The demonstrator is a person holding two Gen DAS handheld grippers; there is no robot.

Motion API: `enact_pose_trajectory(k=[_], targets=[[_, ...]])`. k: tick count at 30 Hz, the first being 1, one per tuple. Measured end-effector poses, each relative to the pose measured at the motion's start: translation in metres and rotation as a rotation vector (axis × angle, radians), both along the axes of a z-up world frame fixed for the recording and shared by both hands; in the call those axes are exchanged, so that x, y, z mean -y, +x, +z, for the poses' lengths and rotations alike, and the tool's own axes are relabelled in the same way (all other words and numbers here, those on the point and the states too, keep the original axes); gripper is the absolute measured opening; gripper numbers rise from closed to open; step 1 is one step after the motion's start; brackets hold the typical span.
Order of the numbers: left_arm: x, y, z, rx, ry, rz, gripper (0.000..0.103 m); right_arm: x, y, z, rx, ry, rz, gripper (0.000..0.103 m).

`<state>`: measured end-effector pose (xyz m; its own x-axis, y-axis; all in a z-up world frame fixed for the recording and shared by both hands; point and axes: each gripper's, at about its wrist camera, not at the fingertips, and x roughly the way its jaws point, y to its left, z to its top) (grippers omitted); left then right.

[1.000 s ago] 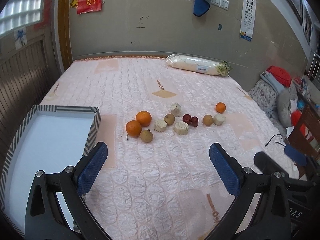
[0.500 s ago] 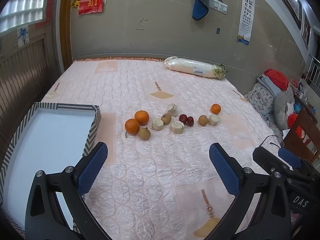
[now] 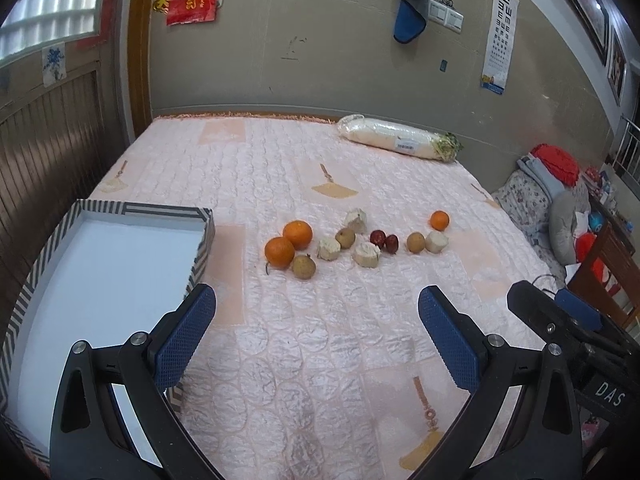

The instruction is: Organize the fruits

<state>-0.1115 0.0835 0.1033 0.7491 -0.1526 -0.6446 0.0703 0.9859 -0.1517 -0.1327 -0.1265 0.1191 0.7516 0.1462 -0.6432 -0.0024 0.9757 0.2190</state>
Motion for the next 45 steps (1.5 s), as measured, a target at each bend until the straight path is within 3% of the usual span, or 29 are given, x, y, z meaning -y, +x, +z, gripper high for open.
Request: enact_pose_trajectory(k=[12, 23, 28, 35, 45], targets=[[0.014, -0.009, 0.012, 0.033, 0.009, 0.005, 0.102, 0.016, -0.010, 0.005, 0.015, 0.038, -0.013, 0.103], [0.019, 0.008, 0.010, 0.021, 0.031, 0.044, 0.102, 0.015, 0.001, 0.000, 0.018, 0.072, 0.033, 0.103], [0.023, 0.020, 0.008, 0.004, 0.037, 0.064, 0.102, 0.015, 0.014, 0.003, 0.021, 0.042, 0.045, 0.103], [0.018, 0.051, 0.015, -0.002, 0.068, 0.135, 0.102, 0.014, 0.060, 0.004, 0.017, 0.066, 0.127, 0.103], [0.012, 0.107, 0.000, -0.128, 0.142, 0.143, 0.102, 0.012, 0.155, -0.019, -0.109, 0.037, 0.251, 0.103]])
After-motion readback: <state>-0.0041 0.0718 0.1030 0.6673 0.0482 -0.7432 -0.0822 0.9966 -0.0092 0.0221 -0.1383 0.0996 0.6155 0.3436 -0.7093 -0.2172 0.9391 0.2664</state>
